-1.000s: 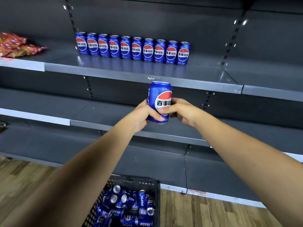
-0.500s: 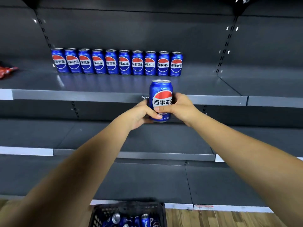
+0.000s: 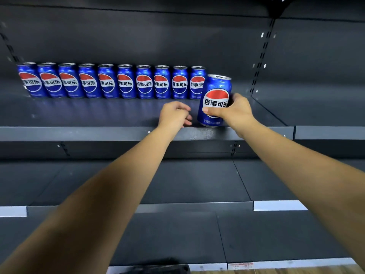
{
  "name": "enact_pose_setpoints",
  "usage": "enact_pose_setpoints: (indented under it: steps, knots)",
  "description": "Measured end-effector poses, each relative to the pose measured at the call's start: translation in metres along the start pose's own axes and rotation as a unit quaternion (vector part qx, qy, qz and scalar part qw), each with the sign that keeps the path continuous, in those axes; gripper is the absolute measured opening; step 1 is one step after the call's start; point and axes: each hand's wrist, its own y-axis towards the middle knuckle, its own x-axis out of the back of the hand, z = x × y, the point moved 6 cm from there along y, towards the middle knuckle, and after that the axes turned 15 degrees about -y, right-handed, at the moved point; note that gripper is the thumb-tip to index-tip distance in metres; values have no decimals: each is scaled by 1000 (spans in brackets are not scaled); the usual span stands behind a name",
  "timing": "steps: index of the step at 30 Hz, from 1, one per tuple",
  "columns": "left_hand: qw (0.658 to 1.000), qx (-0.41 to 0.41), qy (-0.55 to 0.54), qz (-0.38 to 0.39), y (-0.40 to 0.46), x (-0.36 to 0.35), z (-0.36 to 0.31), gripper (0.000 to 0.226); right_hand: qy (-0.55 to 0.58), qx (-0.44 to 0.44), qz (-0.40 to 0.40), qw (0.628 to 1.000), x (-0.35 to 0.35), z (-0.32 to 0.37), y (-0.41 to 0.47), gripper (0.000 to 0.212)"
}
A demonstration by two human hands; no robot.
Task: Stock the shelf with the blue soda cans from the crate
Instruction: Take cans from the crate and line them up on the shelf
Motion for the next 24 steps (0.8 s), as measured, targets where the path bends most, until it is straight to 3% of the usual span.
enact_pose_setpoints:
  steps: [6,11,18,24]
  knots:
    - [999,28,38,3,45,-46,15,25,-71,26,25,997,5,-27,53,64]
    - [996,60,64,8,83,-75,22,23,-58,32,49,997,7,-47,95,60]
    - [993,71,87,-21,124,-87,31,22,-77,54,62,994,9,-61,137,58]
    - [992,61,94,-54,164,-79,28,21,-87,62,59,993,-4,-70,171,70]
